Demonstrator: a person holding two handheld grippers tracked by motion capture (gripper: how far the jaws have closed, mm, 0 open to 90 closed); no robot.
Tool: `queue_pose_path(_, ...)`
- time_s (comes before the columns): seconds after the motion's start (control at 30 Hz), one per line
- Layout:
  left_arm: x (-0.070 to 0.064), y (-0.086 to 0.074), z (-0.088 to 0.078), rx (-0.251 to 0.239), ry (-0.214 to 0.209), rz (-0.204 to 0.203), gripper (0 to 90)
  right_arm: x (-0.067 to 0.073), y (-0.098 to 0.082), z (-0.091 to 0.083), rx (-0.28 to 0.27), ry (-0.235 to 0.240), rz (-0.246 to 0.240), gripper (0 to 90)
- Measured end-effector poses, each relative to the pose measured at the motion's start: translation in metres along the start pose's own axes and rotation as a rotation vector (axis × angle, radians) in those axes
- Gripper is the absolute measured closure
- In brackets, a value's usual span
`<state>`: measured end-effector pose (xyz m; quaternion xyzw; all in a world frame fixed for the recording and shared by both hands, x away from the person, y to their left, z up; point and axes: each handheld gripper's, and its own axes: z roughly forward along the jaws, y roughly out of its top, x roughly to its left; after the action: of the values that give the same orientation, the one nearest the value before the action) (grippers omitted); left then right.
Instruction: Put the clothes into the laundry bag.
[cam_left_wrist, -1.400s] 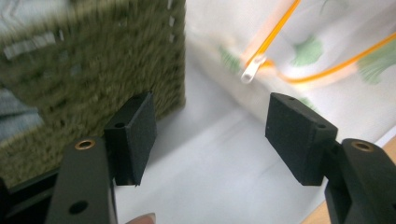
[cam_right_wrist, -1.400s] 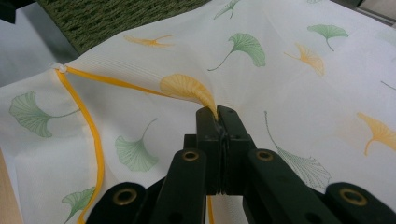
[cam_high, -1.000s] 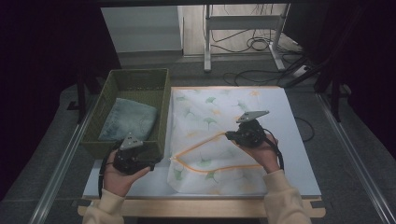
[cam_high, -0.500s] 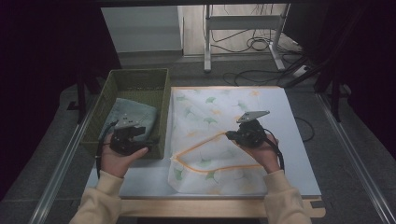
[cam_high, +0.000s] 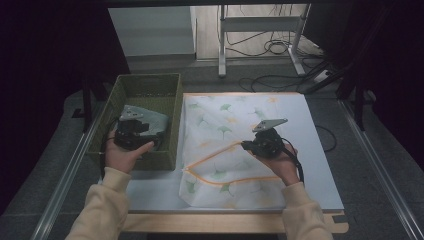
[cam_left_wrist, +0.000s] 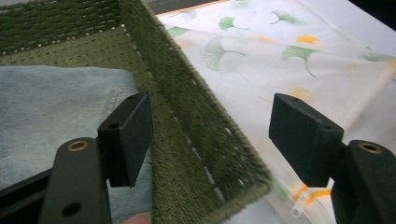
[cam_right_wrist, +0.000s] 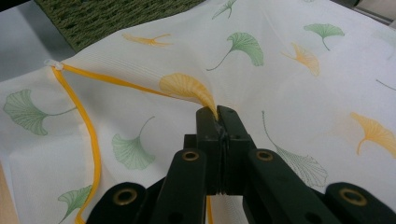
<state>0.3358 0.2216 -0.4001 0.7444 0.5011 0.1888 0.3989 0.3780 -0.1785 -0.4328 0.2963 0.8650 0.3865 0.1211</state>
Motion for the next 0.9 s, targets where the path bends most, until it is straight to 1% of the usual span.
queue_pose_path(0.17,0.007,0.004,0.004,0.012,0.018,-0.002,30.3,0.000,0.000,0.000,0.002,0.002,0.002,88.0)
queue_pose_path(0.23,0.009,0.006,0.006,0.018,0.029,0.003,30.2,-0.001,0.000,0.000,0.003,0.002,0.002,88.0)
queue_pose_path(0.33,0.013,0.008,0.009,0.023,0.034,-0.010,30.3,-0.001,-0.001,0.001,0.004,0.001,0.003,88.0)
queue_pose_path(0.43,0.016,0.009,0.013,0.036,0.045,-0.014,30.2,0.000,-0.001,0.002,0.003,0.001,-0.002,88.0)
queue_pose_path(0.63,0.023,0.011,0.019,0.050,0.065,-0.014,30.0,-0.001,-0.001,0.003,0.008,0.001,-0.004,88.0)
queue_pose_path(0.77,0.027,0.012,0.022,0.052,0.075,-0.024,30.0,-0.001,-0.001,0.002,0.006,0.001,-0.003,88.0)
queue_pose_path(0.9,0.030,0.012,0.026,0.068,0.091,-0.019,29.8,-0.001,-0.001,0.003,0.007,0.002,-0.003,88.0)
